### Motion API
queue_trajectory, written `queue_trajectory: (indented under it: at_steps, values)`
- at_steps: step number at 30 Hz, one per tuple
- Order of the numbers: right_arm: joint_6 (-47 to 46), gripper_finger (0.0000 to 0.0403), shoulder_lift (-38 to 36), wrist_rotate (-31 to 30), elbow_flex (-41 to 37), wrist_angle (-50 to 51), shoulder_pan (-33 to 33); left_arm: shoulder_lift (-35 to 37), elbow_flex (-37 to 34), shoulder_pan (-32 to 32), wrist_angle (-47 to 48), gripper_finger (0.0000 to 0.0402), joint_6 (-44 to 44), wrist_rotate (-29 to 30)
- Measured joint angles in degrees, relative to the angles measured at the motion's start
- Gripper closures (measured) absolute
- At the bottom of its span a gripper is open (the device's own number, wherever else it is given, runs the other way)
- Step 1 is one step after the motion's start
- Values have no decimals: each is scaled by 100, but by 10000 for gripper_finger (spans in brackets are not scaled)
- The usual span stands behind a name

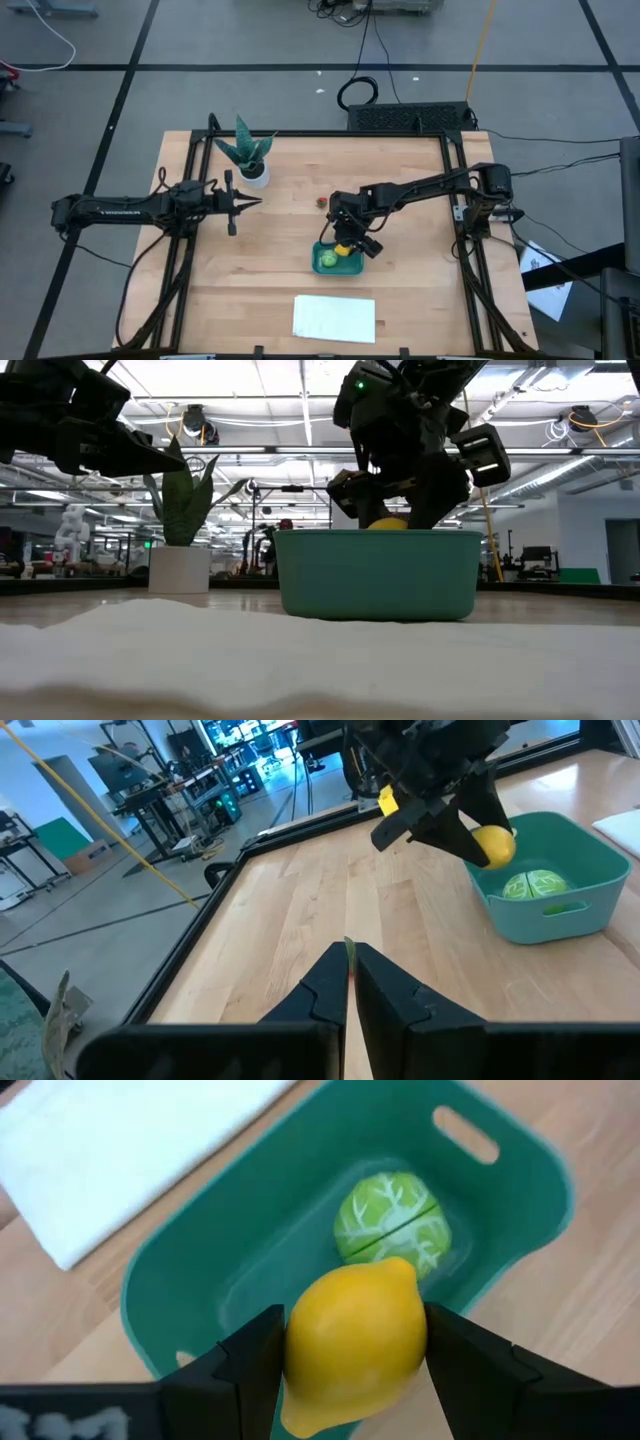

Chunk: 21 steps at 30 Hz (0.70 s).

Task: Pick and placing Produce into tupperware
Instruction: Put the lemon into the blue bin

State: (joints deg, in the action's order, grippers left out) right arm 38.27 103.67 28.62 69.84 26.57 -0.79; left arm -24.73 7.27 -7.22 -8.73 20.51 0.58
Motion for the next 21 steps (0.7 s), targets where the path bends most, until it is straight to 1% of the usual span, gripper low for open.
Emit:
queue_trajectory:
  at_steps: [7,21]
  values:
    - [-21,202,10,11,1,-46,121,0,0,0,0,376,-6,0]
    - [-476,202,412,14,1,-107,143,0,0,2,-2,376,-11,-2]
